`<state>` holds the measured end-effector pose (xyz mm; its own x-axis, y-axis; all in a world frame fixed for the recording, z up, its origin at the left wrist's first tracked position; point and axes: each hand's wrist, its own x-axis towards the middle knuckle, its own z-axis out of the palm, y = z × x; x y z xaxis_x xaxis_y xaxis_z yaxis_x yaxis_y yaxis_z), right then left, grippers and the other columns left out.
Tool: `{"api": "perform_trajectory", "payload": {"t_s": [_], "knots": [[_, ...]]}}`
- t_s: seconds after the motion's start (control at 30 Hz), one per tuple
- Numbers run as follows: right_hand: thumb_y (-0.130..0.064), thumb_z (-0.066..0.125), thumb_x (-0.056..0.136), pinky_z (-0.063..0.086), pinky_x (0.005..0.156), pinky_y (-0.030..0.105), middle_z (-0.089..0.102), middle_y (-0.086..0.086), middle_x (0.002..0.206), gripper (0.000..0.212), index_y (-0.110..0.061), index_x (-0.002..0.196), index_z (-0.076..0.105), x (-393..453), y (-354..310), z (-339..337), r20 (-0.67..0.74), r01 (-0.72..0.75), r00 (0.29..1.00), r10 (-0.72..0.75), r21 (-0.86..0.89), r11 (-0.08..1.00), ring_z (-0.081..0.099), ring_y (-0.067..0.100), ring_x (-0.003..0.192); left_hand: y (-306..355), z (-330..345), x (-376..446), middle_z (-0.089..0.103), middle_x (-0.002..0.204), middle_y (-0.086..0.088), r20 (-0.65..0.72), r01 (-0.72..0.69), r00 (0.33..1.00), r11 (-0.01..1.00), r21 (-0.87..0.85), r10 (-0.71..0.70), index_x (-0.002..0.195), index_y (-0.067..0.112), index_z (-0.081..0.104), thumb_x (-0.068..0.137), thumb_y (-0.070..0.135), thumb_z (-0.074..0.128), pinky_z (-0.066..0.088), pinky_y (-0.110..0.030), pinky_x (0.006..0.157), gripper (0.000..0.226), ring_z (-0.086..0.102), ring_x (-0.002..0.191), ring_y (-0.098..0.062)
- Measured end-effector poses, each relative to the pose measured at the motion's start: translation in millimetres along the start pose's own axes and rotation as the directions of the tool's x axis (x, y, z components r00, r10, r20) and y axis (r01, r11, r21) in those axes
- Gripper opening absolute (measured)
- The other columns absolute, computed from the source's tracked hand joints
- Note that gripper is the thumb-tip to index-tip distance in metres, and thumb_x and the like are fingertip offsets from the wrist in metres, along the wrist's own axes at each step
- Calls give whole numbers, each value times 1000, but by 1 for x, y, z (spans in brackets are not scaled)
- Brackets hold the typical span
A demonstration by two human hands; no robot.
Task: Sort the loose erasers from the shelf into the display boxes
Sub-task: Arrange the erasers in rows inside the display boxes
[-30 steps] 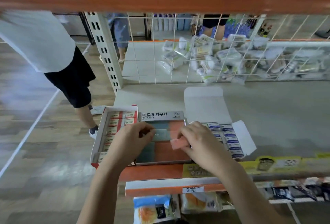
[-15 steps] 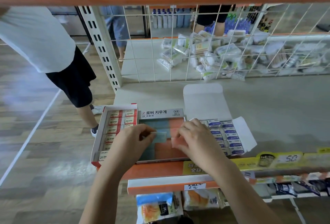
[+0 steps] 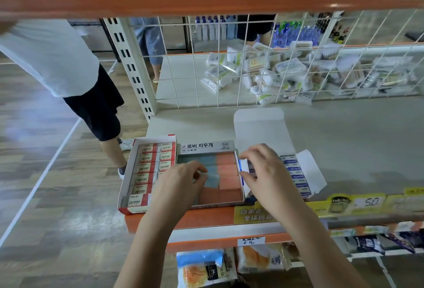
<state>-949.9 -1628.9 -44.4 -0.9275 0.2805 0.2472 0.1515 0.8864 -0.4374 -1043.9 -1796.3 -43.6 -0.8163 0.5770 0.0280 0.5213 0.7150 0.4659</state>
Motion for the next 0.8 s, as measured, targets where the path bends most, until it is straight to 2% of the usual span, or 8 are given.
{"api": "perform_trajectory", "payload": {"t_s": [0.07, 0.13, 0.27, 0.4, 0.5, 0.7, 0.8], "knots": [[-17, 66, 85, 49, 84, 22, 53, 1, 114, 34, -12, 117, 56, 0, 1, -2, 32, -81, 996, 81, 19, 997, 59, 15, 95, -1, 1, 0, 65, 96, 12, -17, 5, 1000, 1000, 2, -5, 106, 30, 62, 92, 33, 53, 42, -18, 67, 17, 53, 80, -4], [-22, 61, 88, 47, 87, 21, 55, 0, 116, 38, -13, 124, 51, 1, 1, -3, 80, -133, 988, 132, 13, 991, 59, 14, 98, -2, 3, 0, 64, 96, 12, -27, 1, 1000, 1000, 9, 0, 105, 30, 63, 91, 33, 54, 44, -20, 70, 17, 53, 82, -5], [-23, 58, 91, 40, 85, 18, 60, 0, 115, 38, -15, 127, 49, 4, -2, -4, 126, -181, 976, 176, 23, 983, 57, 13, 102, -3, 5, -1, 60, 102, 8, -58, -17, 998, 999, 37, 19, 106, 27, 65, 91, 31, 55, 42, -23, 73, 19, 50, 95, -10], [-20, 58, 91, 43, 87, 20, 61, 1, 117, 40, -14, 129, 47, 4, -3, -4, 115, -206, 973, 199, 52, 977, 58, 14, 103, -2, 7, -4, 60, 107, 7, -74, -39, 996, 998, 56, 43, 109, 27, 63, 90, 31, 57, 42, -23, 71, 20, 50, 100, -11], [-21, 61, 89, 47, 88, 24, 65, 1, 113, 42, -13, 129, 48, 4, -1, -5, 101, -251, 965, 243, 81, 965, 61, 14, 99, -4, 7, -7, 59, 107, 8, -47, -55, 997, 997, 61, 58, 110, 30, 61, 88, 35, 59, 47, -26, 74, 22, 49, 101, -11], [-22, 62, 89, 40, 70, 10, 67, 0, 107, 41, -14, 128, 52, 5, 5, -6, 110, -290, 955, 277, 130, 948, 57, 5, 81, -4, 6, -7, 55, 116, 9, -4, -70, 997, 992, 102, 71, 115, 30, 58, 86, 37, 62, 47, -26, 80, 31, 47, 108, -11], [-21, 63, 88, 42, 71, 12, 68, 1, 104, 41, -13, 128, 53, 6, 5, -6, 103, -281, 958, 268, 151, 948, 54, 4, 77, -3, 6, -7, 55, 116, 9, -9, -73, 997, 991, 114, 75, 115, 29, 58, 86, 37, 62, 43, -24, 81, 31, 46, 109, -11]]}}
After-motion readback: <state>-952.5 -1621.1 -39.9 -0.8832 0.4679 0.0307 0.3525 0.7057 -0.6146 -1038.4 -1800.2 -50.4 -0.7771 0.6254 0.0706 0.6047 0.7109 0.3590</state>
